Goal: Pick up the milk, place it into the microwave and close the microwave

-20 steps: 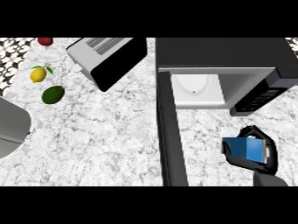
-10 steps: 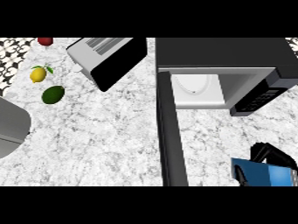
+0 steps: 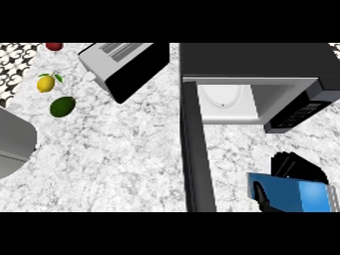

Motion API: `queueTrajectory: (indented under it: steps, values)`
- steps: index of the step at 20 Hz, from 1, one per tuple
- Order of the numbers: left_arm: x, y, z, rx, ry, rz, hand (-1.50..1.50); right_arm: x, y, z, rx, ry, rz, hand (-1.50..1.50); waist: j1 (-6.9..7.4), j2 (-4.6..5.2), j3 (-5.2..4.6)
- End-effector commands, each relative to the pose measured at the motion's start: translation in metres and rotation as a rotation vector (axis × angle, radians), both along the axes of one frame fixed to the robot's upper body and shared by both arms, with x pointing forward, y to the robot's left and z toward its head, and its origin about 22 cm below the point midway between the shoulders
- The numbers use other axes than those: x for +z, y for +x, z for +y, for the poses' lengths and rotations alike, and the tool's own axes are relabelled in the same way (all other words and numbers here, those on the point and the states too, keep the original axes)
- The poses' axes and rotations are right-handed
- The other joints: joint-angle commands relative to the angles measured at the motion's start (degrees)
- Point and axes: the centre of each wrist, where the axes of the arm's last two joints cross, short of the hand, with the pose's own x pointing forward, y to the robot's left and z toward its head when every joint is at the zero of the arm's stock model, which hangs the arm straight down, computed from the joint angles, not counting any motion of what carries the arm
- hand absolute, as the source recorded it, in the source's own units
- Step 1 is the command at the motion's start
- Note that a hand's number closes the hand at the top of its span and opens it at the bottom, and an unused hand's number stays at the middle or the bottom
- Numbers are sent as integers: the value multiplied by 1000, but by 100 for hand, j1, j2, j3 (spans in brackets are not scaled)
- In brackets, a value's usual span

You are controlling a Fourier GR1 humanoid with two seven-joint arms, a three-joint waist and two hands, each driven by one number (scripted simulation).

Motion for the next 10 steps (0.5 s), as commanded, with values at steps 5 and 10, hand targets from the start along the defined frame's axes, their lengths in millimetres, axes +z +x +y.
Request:
queueTrajectory:
  steps: [5,10]
  values:
    - [12,16,24,9,-1,-24,-150,6,40,29,-13,-72,41,150,27,14,3]
    - [-5,6,17,1,-10,4,-150,-5,82,43,-66,-153,72,150,72,24,5]
